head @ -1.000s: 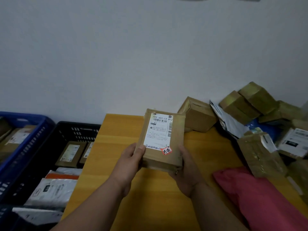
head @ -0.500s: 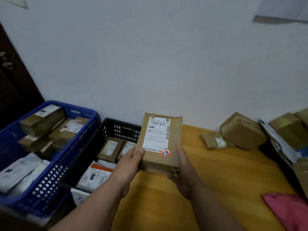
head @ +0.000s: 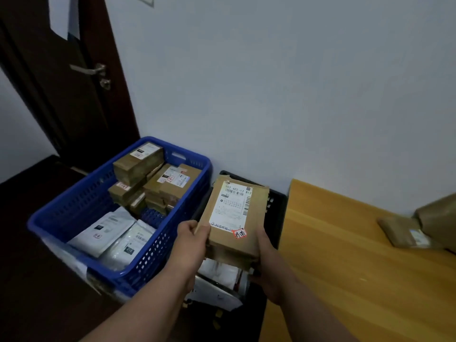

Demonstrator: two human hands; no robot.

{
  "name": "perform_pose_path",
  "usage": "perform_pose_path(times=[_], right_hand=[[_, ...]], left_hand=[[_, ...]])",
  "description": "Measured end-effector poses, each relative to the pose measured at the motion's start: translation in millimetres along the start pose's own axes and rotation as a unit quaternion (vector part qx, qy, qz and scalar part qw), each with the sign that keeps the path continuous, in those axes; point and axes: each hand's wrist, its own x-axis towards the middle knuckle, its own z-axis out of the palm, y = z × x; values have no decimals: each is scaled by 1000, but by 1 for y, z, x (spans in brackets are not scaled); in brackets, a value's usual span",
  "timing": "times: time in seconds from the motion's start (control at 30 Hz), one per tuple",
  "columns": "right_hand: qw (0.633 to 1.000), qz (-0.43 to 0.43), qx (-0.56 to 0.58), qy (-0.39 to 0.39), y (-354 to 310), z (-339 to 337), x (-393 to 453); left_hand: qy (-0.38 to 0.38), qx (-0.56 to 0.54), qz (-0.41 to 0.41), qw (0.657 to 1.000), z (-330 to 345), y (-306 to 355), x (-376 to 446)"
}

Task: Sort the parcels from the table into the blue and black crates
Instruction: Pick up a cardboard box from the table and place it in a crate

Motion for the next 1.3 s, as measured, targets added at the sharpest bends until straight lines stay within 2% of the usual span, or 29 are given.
perform_pose_path(times=[0.27,0.47,0.67,0.8,0.9,0.97,1.1,1.2,1.3], right_hand=[[995,69,-50,-48,0,54,55],[984,118,-89,-99,-30,104,115],[974,145,-123,-119,-54,160,176],[963,186,-150,-127,-57,198,206],[956,224,-137,-130,-57,225,227],[963,219,-105,-112,-59,244,243],[983,179,15,-40,-59,284,278],[982,157,100,13,-59,310,306],[978,144,141,55,-59,329,325]], left_hand=[[63,13,-23,998,-48,-2,49],[107,42,-36,993,-86,17,107],[175,100,-9,980,-121,36,160],[205,183,-32,961,-150,37,193],[183,239,-26,953,-175,40,221],[160,287,-12,944,-192,41,246],[80,310,35,947,-224,46,303],[36,326,93,940,-241,48,341],[-3,330,117,937,-252,46,369]])
